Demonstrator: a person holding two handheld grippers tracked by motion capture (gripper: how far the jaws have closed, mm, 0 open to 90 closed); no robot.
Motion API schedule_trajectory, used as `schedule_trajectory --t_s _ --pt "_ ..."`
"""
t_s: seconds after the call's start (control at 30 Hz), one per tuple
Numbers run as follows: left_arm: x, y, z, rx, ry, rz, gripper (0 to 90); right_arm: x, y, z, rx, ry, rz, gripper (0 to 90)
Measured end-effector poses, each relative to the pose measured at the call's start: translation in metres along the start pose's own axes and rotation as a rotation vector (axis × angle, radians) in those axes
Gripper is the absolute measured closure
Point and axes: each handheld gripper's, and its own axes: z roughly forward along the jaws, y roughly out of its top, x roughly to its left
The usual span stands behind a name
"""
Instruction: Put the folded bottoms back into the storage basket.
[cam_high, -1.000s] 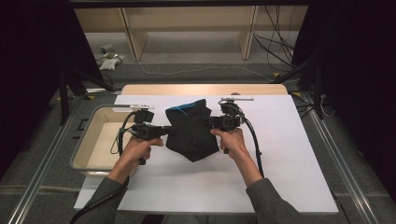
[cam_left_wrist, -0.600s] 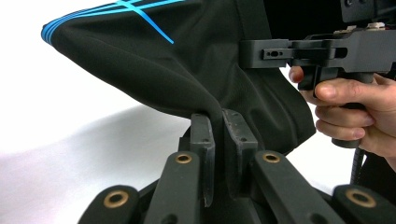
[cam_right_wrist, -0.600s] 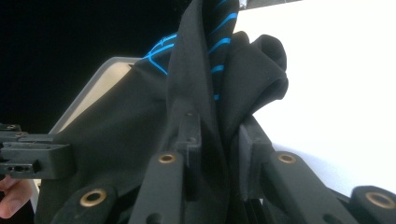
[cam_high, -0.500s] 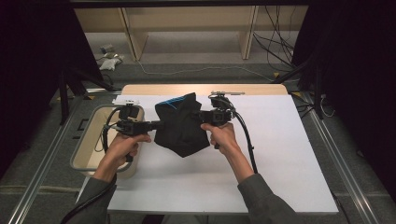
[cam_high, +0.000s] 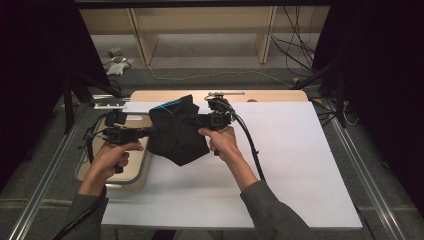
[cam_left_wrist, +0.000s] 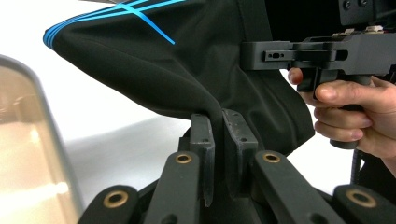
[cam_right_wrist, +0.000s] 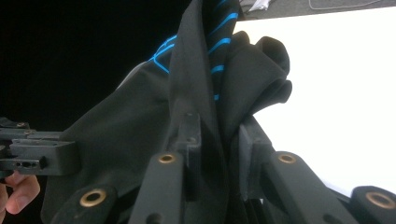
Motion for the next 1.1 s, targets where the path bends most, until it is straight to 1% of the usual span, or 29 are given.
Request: schedule_trajectory --t_s 0.27,0.57,0.83,0.87,1.1 --pt "0.010 -0.001 -0.019 -0.005 0.011 -0.004 83.1 0.015 0.003 0.015 0.010 0.019 -0.008 74.9" --pt "0.021 -0.001 -0.038 -0.005 0.028 -0.006 83.0 0.032 0.006 0.030 0.029 0.027 -0.024 74.9" --pt "0.031 -0.003 -0.052 -0.015 0.026 -0.025 82.9 0.046 0.010 0.042 0.037 0.038 -0.034 74.8" --pt "0.032 -0.003 -0.053 -0.017 0.029 -0.027 82.9 0.046 0.010 0.042 0.037 0.038 -0.034 74.8" --pt "0.040 -0.004 -0.069 -0.033 0.036 -0.040 82.9 0.058 0.013 0.051 0.042 0.055 -0.036 74.8"
